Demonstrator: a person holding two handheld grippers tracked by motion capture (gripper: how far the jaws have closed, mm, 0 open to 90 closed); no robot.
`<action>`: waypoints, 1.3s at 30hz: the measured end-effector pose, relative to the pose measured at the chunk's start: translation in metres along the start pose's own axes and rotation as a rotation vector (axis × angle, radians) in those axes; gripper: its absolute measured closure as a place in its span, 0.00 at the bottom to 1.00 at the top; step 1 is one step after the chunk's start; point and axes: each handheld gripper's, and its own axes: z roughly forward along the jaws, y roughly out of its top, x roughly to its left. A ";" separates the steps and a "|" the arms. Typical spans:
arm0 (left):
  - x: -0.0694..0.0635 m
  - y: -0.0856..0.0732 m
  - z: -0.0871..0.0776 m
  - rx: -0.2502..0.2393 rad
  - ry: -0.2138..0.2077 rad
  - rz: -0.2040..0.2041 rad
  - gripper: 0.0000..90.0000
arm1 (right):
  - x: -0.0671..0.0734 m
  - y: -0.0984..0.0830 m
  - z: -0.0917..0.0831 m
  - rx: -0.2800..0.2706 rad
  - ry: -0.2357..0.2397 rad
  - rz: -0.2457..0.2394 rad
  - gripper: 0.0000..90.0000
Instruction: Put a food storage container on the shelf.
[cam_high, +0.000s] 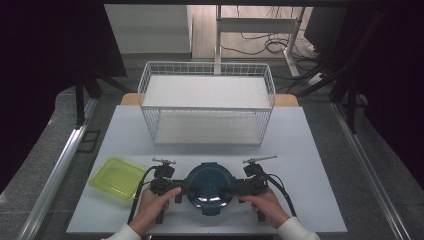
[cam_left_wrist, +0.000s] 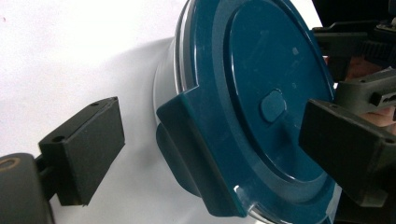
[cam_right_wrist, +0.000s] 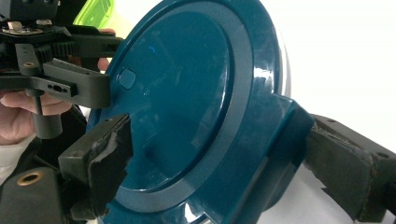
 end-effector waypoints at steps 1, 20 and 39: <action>0.000 0.000 0.001 0.001 -0.009 -0.007 0.08 | 0.000 0.000 0.001 0.003 -0.001 0.004 0.11; -0.009 -0.001 0.002 0.021 -0.025 -0.020 0.23 | -0.005 -0.001 -0.004 0.011 0.036 0.094 0.29; -0.027 -0.007 -0.009 -0.032 0.023 -0.024 0.34 | 0.002 -0.007 -0.016 -0.034 0.023 0.188 0.37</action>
